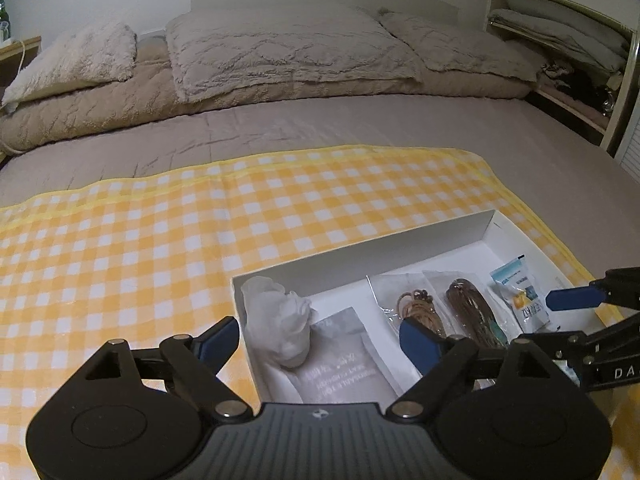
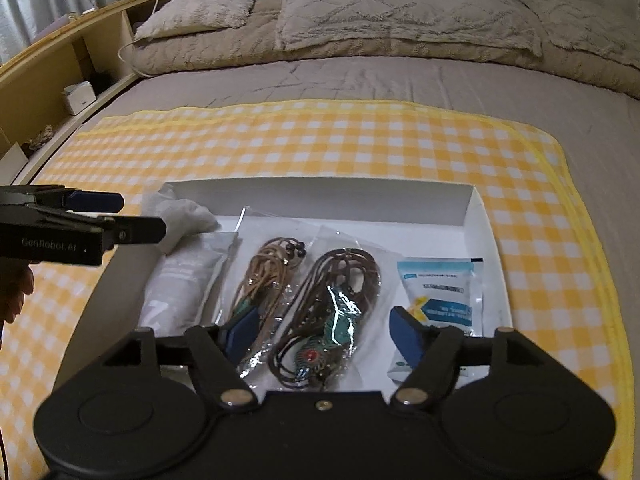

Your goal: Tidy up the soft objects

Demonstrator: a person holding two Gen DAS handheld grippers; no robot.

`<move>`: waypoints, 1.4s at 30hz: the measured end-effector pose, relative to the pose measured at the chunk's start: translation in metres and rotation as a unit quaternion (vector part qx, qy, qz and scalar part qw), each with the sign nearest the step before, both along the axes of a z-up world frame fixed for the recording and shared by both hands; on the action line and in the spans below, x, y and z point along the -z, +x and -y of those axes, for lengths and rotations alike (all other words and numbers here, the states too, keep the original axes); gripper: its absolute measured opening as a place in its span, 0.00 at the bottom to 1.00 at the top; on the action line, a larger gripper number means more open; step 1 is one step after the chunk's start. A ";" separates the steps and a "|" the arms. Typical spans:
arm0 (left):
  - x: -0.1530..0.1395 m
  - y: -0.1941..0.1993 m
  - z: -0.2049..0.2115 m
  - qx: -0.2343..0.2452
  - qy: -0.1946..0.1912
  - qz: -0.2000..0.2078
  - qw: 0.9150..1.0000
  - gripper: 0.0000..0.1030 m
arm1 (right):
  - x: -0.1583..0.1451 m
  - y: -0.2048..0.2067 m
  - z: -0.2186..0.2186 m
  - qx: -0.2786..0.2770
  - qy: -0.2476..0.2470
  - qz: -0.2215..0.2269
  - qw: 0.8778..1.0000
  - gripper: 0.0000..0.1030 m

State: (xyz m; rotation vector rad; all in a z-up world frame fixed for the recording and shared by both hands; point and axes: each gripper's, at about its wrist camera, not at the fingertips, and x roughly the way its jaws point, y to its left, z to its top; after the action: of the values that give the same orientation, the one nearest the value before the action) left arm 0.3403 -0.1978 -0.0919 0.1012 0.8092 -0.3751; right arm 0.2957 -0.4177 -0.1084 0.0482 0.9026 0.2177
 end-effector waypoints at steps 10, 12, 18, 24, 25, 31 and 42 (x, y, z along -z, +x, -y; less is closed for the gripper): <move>-0.026 -0.021 -0.011 -0.012 -0.003 0.009 1.000 0.92 | -0.024 -0.013 0.001 0.023 -0.002 0.025 0.999 0.77; -0.032 -0.028 -0.014 -0.013 -0.003 0.011 1.000 0.93 | -0.031 -0.017 0.002 0.029 0.000 0.032 0.999 0.78; -0.052 -0.052 -0.024 -0.019 0.004 0.025 0.999 0.96 | -0.057 -0.034 0.000 0.043 0.002 0.056 0.998 0.80; -0.072 -0.080 -0.039 -0.035 -0.003 0.042 0.998 1.00 | -0.084 -0.058 -0.007 0.048 -0.001 0.082 0.995 0.82; -0.076 -0.086 -0.042 -0.039 -0.003 0.046 0.998 1.00 | -0.087 -0.062 -0.009 0.051 -0.001 0.085 0.995 0.82; -0.097 -0.119 -0.057 -0.048 -0.009 0.058 0.997 1.00 | -0.105 -0.090 -0.021 0.053 0.001 0.095 0.994 0.83; -0.115 -0.180 -0.086 -0.077 -0.010 0.084 0.993 1.00 | -0.129 -0.147 -0.051 0.051 0.000 0.133 0.990 0.92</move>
State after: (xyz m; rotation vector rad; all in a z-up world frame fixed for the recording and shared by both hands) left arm 0.1602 -0.1121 0.0230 0.0501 0.6411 -0.2260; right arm 0.1491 -0.3664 0.0209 0.0635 0.6318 0.1239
